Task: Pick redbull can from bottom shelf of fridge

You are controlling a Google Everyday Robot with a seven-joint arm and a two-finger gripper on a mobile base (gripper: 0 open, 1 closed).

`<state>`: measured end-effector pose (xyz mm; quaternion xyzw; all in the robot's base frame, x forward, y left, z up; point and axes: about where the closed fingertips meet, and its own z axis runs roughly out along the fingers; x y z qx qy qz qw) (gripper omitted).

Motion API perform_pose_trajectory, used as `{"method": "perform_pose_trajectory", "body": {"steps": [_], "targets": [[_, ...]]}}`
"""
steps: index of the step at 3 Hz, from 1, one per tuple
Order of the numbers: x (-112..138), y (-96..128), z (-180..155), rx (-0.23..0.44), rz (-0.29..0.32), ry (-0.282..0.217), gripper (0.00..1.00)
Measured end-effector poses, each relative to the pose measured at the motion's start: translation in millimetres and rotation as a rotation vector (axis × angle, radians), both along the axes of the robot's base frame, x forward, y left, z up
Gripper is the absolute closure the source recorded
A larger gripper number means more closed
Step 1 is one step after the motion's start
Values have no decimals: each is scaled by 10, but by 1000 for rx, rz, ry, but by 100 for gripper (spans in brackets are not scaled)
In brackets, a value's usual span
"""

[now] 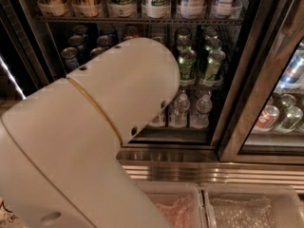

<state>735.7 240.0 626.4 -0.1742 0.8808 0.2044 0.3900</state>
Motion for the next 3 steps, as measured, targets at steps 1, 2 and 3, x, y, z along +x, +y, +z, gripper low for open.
{"method": "perform_pose_trajectory", "body": {"steps": [1, 2, 3], "targets": [[83, 117, 0, 3, 23, -17, 23], [147, 224, 6, 11, 43, -30, 24], [215, 260, 32, 16, 47, -44, 25]]}}
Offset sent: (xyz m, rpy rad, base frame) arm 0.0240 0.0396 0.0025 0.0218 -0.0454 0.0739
